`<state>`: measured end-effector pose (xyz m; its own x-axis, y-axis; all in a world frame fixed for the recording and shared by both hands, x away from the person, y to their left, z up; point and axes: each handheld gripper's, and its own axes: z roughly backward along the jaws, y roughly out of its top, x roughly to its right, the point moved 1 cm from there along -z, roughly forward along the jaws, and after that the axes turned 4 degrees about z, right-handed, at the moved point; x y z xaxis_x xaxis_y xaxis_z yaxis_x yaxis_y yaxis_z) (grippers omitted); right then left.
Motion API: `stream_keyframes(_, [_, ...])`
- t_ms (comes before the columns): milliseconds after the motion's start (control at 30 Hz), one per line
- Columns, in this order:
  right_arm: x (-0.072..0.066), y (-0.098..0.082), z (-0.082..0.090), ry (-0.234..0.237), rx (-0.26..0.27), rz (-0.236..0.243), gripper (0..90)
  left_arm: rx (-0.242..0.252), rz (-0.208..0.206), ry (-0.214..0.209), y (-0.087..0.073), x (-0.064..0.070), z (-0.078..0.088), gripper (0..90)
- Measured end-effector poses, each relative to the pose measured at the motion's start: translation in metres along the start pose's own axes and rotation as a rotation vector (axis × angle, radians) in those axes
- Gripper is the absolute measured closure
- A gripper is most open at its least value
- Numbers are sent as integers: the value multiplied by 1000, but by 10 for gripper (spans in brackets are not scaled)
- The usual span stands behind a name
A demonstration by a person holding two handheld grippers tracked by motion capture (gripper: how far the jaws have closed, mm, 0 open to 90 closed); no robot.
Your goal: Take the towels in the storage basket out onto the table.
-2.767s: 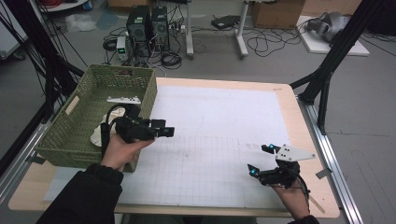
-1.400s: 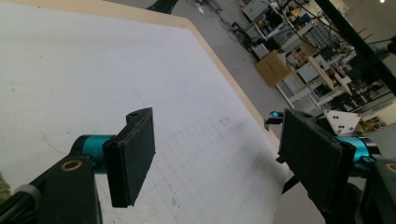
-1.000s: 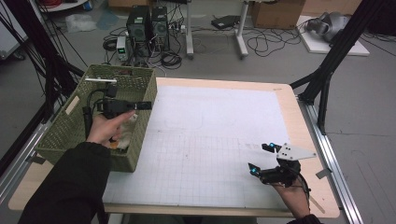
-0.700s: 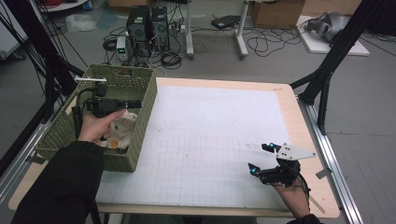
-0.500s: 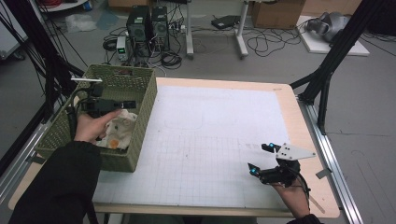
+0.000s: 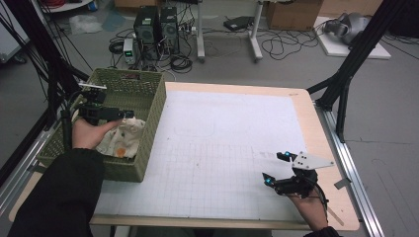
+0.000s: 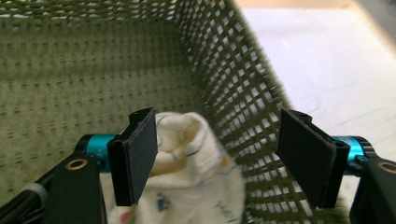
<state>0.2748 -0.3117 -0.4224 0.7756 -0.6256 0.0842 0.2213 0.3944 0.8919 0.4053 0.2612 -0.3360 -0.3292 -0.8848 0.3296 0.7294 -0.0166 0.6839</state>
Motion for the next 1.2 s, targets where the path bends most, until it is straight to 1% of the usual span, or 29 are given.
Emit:
stream_keyframes(33, [0, 0, 0, 1, -1, -2, 95, -27, -31, 36, -1, -1, -4, 294])
stream_keyframes(67, [0, 0, 0, 1, -2, -3, 95, -27, -31, 36, -1, -1, -4, 292])
stream_keyframes(100, [0, 0, 0, 1, -4, -1, 95, -57, -56, 72, -2, -1, -9, 288])
stream_keyframes(133, [0, 0, 0, 2, -5, -1, 95, -57, -56, 72, -2, -1, -9, 284])
stream_keyframes(167, [-1, 0, 0, 3, -9, -5, 95, -91, -78, 113, -4, -2, -14, 278])
stream_keyframes(200, [-1, 0, 0, 3, -9, -6, 95, -91, -78, 113, -4, -2, -14, 266])
stream_keyframes(233, [0, -1, -1, 2, -6, -4, 95, -118, -71, 130, -5, -4, -19, 260])
stream_keyframes(267, [0, -1, -1, 2, -7, -3, 95, -123, -75, 141, -5, -4, -21, 260])
stream_keyframes(300, [0, -1, -1, 2, -8, -2, 95, -123, -75, 141, -5, -4, -21, 260])
stream_keyframes(333, [0, -1, -1, 2, -8, -2, 95, -129, -77, 150, -6, -5, -23, 260])
stream_keyframes(367, [-1, -1, -1, 1, -10, -3, 95, -156, -79, 161, -6, -6, -27, 256])
stream_keyframes(400, [-1, -1, -1, 1, -10, -3, 95, -156, -79, 161, -6, -6, -27, 256])
stream_keyframes(433, [-1, -1, -1, 5, -12, -7, 95, -166, -83, 170, -7, -6, -30, 255])
stream_keyframes(567, [-1, -1, -2, 6, -10, 1, 95, -224, -107, 198, -11, -9, -37, 251])
stream_keyframes(600, [-1, -1, -2, 6, -10, 0, 95, -248, -99, 213, -12, -10, -41, 248])
stream_keyframes(633, [-1, -1, -2, 6, -10, 0, 95, -248, -99, 213, -12, -10, -41, 247])
stream_keyframes(700, [-1, -1, -2, 10, -14, -2, 95, -280, -105, 230, -14, -11, -44, 249])
stream_keyframes(733, [-1, -1, -2, 9, -13, 0, 95, -288, -102, 238, -15, -12, -45, 255])
stream_keyframes(767, [-2, -1, -2, 10, -13, -1, 95, -317, -108, 251, -17, -14, -48, 261])
stream_keyframes(800, [-2, -1, -2, 11, -11, 3, 95, -317, -108, 251, -17, -14, -48, 268])
stream_keyframes(867, [-2, -1, -2, 11, -13, 2, 95, -345, -106, 263, -19, -15, -51, 272])
stream_keyframes(900, [-2, -1, -2, 8, -12, 0, 95, -367, -114, 272, -21, -16, -53, 296])
stream_keyframes(933, [-2, -1, -2, 9, -13, 0, 95, -380, -118, 277, -22, -16, -54, 311])
stream_keyframes(967, [-1, -1, -2, 9, -10, 4, 95, -380, -118, 277, -22, -16, -54, 313])
stream_keyframes(1033, [-2, -1, -2, 11, -12, 3, 95, -401, -117, 281, -24, -17, -56, 328])
stream_keyframes(1067, [-2, -1, -2, 12, -13, -1, 95, -444, -119, 279, -27, -18, -60, 332])
stream_keyframes(1100, [-2, -1, -2, 10, -11, 3, 95, -444, -119, 279, -27, -18, -60, 328])
stream_keyframes(1167, [-2, -1, -2, 12, -12, 2, 95, -498, -144, 296, -32, -18, -66, 320])
stream_keyframes(1200, [-2, 0, -2, 11, -12, 3, 95, -552, -168, 313, -37, -18, -71, 316])
